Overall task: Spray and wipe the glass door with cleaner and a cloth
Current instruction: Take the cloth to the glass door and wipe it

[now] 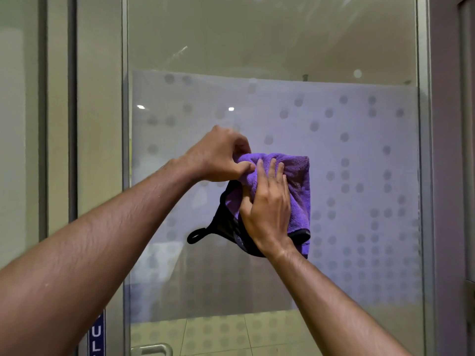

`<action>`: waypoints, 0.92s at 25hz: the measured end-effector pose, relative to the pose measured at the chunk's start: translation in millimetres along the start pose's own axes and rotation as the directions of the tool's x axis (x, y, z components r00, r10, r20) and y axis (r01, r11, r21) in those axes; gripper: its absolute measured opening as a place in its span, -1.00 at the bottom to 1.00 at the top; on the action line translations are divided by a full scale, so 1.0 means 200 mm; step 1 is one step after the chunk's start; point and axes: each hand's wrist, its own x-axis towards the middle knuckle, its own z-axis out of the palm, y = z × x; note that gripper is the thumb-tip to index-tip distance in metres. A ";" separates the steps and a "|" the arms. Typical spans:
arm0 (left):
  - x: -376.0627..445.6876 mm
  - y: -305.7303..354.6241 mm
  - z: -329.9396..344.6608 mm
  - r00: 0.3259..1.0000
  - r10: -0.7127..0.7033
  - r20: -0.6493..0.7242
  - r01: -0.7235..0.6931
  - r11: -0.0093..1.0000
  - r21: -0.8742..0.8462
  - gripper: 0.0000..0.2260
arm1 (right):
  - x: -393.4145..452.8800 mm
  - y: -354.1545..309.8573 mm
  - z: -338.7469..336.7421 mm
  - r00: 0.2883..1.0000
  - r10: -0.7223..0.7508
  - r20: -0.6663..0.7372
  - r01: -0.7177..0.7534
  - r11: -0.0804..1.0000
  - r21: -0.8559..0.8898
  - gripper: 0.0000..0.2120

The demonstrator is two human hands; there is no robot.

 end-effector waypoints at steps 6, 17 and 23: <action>-0.03 0.04 0.00 0.998 -0.043 -0.054 0.046 0.997 0.057 -0.85 | -0.03 0.03 -0.08 0.998 0.027 0.062 -0.026 0.999 -0.025 -0.25; -0.13 0.02 -0.04 0.995 -0.085 -0.052 0.086 0.996 0.014 -0.84 | 0.11 0.27 -0.26 0.974 0.161 0.162 -0.185 0.971 0.148 -0.72; -0.22 -0.04 -0.09 0.983 -0.183 0.025 0.181 0.980 0.086 -0.84 | 0.13 0.26 -0.28 0.979 0.107 0.175 -0.138 0.975 0.173 -0.84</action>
